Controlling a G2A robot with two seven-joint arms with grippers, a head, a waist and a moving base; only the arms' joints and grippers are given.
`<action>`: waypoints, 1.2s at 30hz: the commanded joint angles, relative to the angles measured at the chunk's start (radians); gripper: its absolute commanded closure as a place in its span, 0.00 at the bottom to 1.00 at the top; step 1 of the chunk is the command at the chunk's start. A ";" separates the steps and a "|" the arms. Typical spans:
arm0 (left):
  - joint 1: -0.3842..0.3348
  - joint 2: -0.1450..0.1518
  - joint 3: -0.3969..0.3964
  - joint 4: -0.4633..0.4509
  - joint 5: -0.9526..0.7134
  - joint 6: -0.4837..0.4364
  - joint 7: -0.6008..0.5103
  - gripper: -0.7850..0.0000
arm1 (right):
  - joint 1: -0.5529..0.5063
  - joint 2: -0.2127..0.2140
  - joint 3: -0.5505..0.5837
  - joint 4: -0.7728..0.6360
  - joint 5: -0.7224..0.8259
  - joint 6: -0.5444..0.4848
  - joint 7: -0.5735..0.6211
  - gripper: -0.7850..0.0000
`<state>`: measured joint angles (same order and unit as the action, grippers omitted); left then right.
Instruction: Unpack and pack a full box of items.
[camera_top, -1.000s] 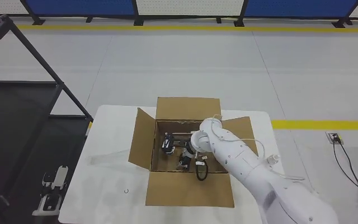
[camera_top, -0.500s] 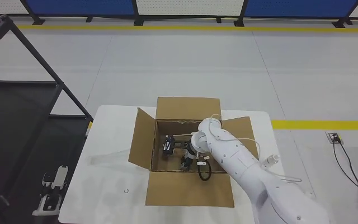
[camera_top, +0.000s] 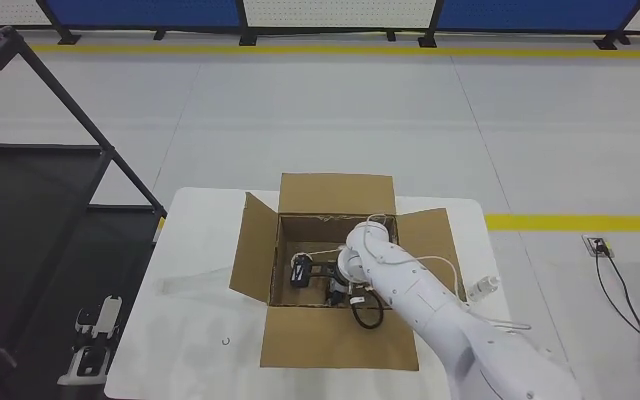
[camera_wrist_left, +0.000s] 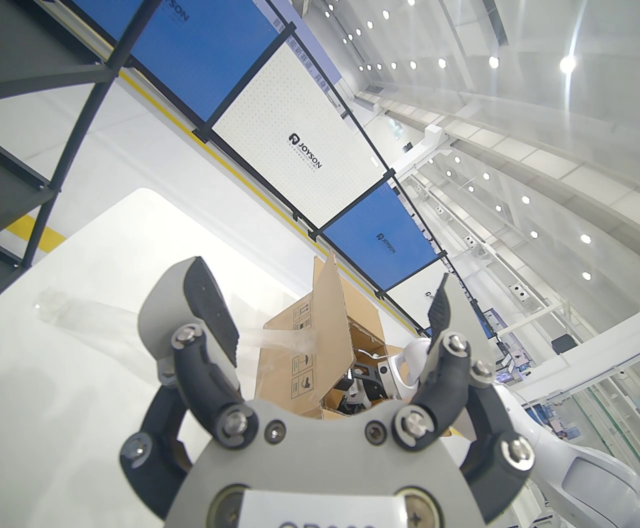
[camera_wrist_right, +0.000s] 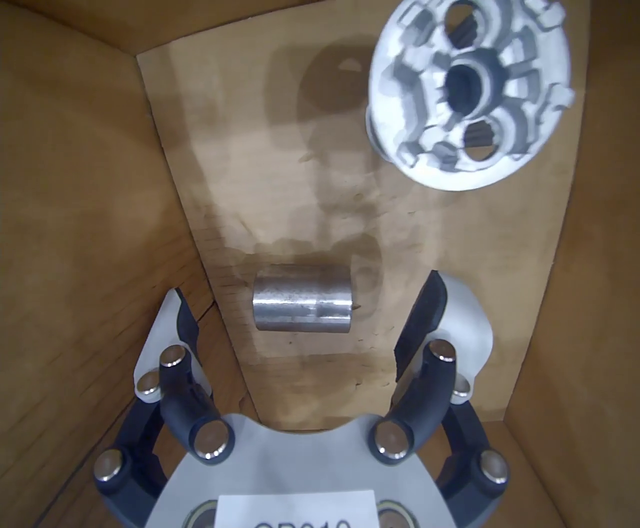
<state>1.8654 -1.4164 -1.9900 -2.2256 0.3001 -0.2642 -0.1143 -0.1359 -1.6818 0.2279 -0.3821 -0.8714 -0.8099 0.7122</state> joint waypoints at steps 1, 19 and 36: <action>0.000 0.000 0.000 0.000 0.000 0.000 0.000 0.00 | -0.001 -0.001 0.002 0.004 -0.003 -0.008 0.002 0.05; 0.000 0.000 0.000 0.000 0.000 0.000 0.000 0.00 | -0.001 -0.015 0.024 0.064 -0.037 -0.009 -0.032 1.00; 0.000 0.000 0.000 0.000 0.000 0.000 0.000 0.00 | 0.032 0.075 0.078 -0.019 -0.122 -0.072 -0.281 1.00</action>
<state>1.8654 -1.4164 -1.9900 -2.2256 0.3001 -0.2642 -0.1143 -0.1017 -1.6174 0.3016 -0.3845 -0.9850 -0.8849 0.4466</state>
